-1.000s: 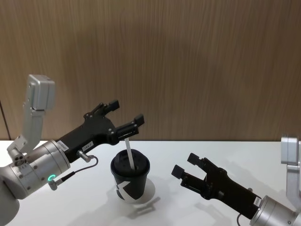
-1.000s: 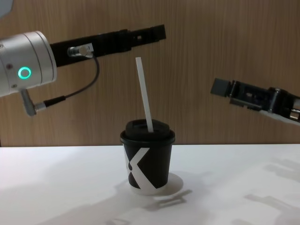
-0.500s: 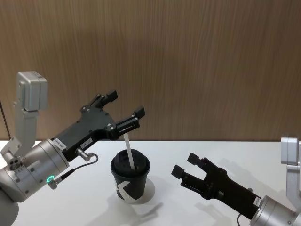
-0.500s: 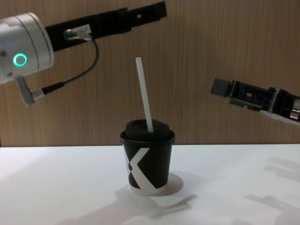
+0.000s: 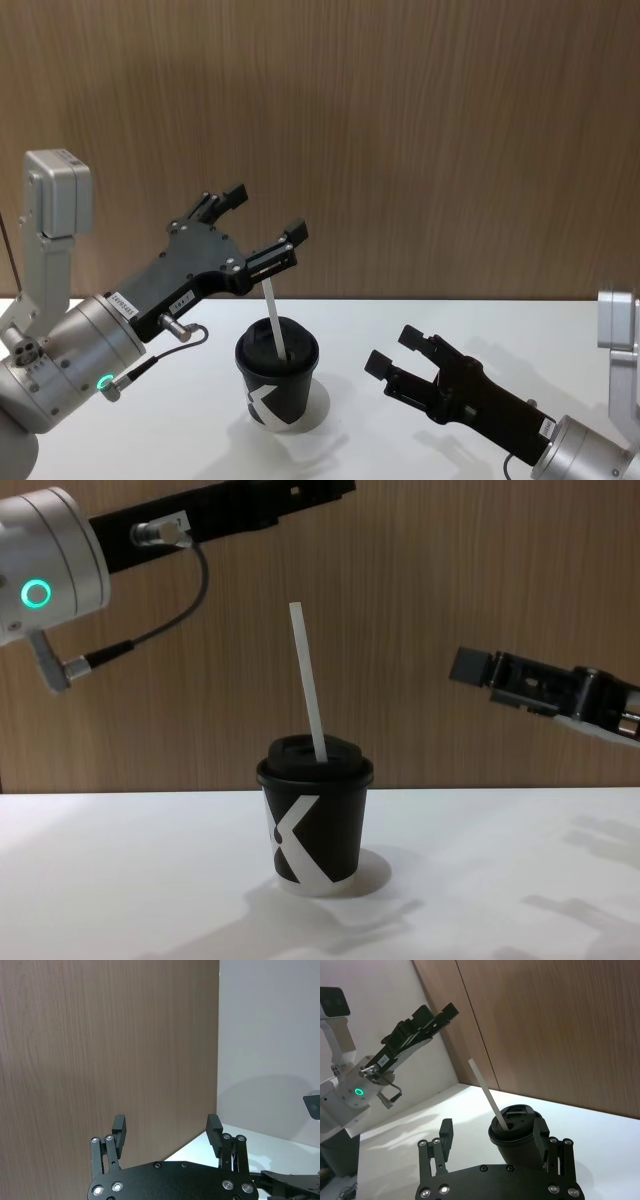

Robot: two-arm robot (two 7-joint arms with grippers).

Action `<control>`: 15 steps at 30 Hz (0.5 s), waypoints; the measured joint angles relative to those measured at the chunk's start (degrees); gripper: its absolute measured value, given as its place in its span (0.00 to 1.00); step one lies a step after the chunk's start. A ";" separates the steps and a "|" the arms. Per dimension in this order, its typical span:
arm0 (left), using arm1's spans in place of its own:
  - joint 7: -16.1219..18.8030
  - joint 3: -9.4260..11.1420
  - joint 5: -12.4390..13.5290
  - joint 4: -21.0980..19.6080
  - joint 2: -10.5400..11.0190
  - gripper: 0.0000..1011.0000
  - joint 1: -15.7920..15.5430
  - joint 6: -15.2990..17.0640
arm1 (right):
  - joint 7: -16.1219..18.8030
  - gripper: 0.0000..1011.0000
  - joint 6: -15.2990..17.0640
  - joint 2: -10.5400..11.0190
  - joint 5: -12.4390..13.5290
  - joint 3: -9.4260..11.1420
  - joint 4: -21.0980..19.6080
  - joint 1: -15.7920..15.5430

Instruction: Pick up the straw with one hand, pass it to the other hand, and insert it into the cup.

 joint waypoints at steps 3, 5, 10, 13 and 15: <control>0.09 -0.07 0.07 -0.20 -0.01 0.99 0.11 -0.12 | 0.00 0.99 0.00 0.00 0.00 0.00 0.00 0.00; 0.13 -0.09 0.10 -0.28 -0.01 0.99 0.16 -0.15 | 0.00 0.99 0.00 0.00 0.00 0.00 0.00 0.00; 0.24 -0.17 0.19 -0.50 -0.02 0.99 0.29 -0.28 | 0.00 0.99 0.00 0.00 0.00 0.00 0.00 0.00; 0.27 -0.19 0.22 -0.59 -0.02 0.99 0.36 -0.32 | 0.00 0.99 0.00 0.00 0.00 0.00 0.00 0.00; 0.30 -0.21 0.24 -0.63 -0.02 0.99 0.39 -0.34 | 0.00 0.99 0.00 0.00 0.00 0.00 0.00 0.00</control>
